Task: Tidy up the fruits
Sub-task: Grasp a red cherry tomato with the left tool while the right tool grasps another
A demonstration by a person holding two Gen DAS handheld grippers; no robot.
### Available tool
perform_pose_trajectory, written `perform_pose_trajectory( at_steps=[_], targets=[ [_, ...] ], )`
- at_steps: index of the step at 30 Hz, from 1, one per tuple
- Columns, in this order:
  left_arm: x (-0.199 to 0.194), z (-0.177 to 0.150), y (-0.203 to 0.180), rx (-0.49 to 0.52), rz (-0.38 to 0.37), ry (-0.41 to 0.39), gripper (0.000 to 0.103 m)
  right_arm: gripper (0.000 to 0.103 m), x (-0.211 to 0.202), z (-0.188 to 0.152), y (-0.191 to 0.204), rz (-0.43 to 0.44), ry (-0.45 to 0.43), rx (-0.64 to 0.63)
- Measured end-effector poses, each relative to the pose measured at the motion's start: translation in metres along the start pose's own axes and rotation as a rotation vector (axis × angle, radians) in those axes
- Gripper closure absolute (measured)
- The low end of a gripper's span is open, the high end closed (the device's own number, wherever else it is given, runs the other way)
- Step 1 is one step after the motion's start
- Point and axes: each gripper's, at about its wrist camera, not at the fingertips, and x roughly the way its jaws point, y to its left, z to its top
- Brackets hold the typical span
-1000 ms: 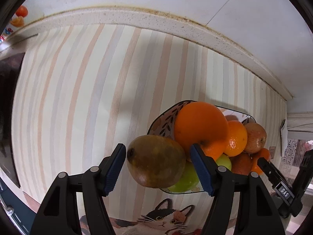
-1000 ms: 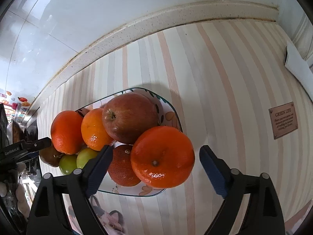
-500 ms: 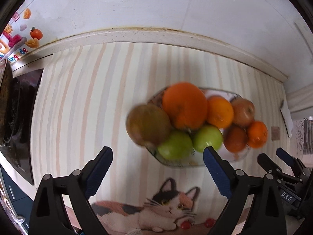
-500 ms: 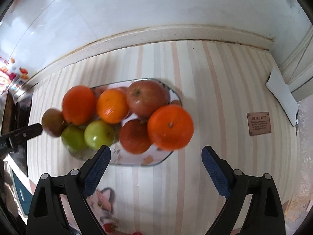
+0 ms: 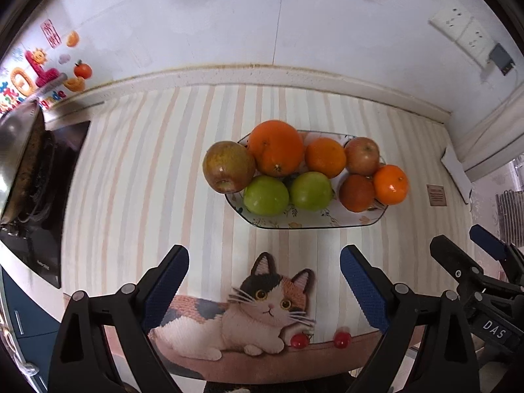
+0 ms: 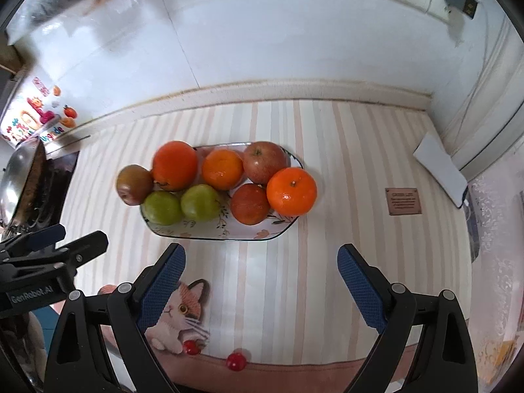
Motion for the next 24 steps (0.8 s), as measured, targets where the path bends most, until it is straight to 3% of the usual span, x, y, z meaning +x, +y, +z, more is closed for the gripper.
perform_pose_trajectory(
  at_steps=[16,21,24],
  targets=[
    [-0.088,-0.031,-0.004,0.02,-0.025,-0.161,0.008,0.007,-0.094,-0.024,0.011,0.027,-0.14,0.007],
    [-0.093,-0.033,-0.001,0.017,-0.025,-0.179,0.008,0.007,-0.106,-0.026,0.01,0.034,-0.167,0.022],
    [-0.084,-0.035,0.002,0.02,-0.014,-0.163,0.008,0.007,-0.1,-0.028,0.007,0.044,-0.136,0.021]
  ],
)
